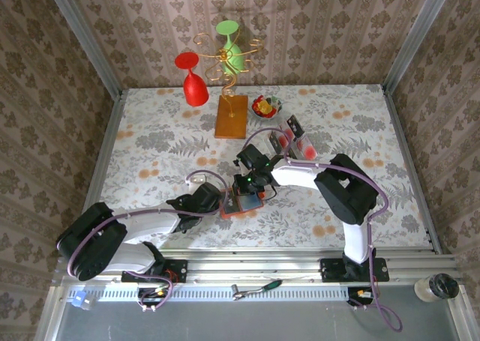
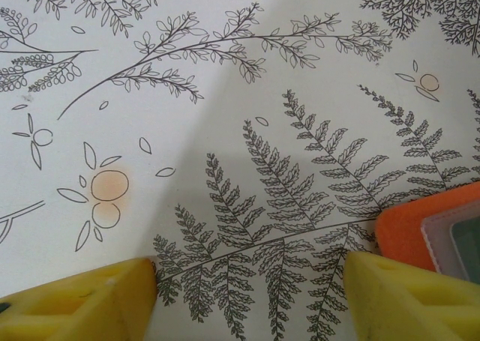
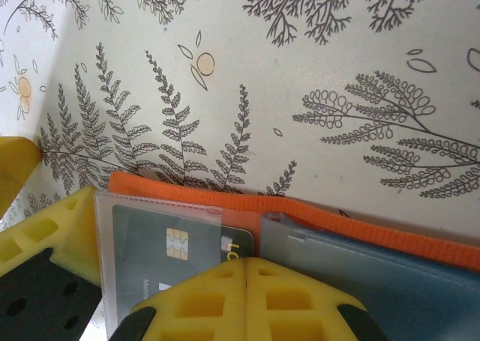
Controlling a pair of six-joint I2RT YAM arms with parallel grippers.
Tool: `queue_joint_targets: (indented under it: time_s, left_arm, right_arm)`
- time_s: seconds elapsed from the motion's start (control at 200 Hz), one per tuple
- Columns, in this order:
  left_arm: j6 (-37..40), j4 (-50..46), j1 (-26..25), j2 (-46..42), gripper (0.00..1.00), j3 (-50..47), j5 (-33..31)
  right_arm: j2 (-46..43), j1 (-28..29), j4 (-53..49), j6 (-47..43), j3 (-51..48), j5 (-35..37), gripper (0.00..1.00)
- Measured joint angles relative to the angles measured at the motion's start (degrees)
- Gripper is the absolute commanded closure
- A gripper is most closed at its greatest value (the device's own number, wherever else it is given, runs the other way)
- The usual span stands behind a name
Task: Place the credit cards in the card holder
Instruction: Insert the credit card into the card slot.
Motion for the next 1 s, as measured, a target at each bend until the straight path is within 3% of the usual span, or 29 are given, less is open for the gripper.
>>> queue_joint_targets:
  time_s: [0.54,0.645,0.78,0.995]
  left_arm:
    - [0.2,0.2,0.0,0.3,0.31,0.0,-0.2]
    - [0.2,0.2,0.0,0.2,0.31,0.0,-0.2]
    - [0.2,0.2,0.0,0.2,0.31,0.0,-0.2]
    - [0.2,0.2,0.0,0.0,0.31,0.0,-0.1]
  right_arm:
    - [1.5,1.3,0.1,0.0,1.8,-1.3,0.93]
    - [0.7,1.0,-0.5,0.0,1.8,-1.3,0.86]
    - [-4.4,-0.2,-1.8,-0.1,0.3,-0.7,0.68]
    - [-13.6,-3.4,-4.9,-2.4,-4.0,5.5,0.46]
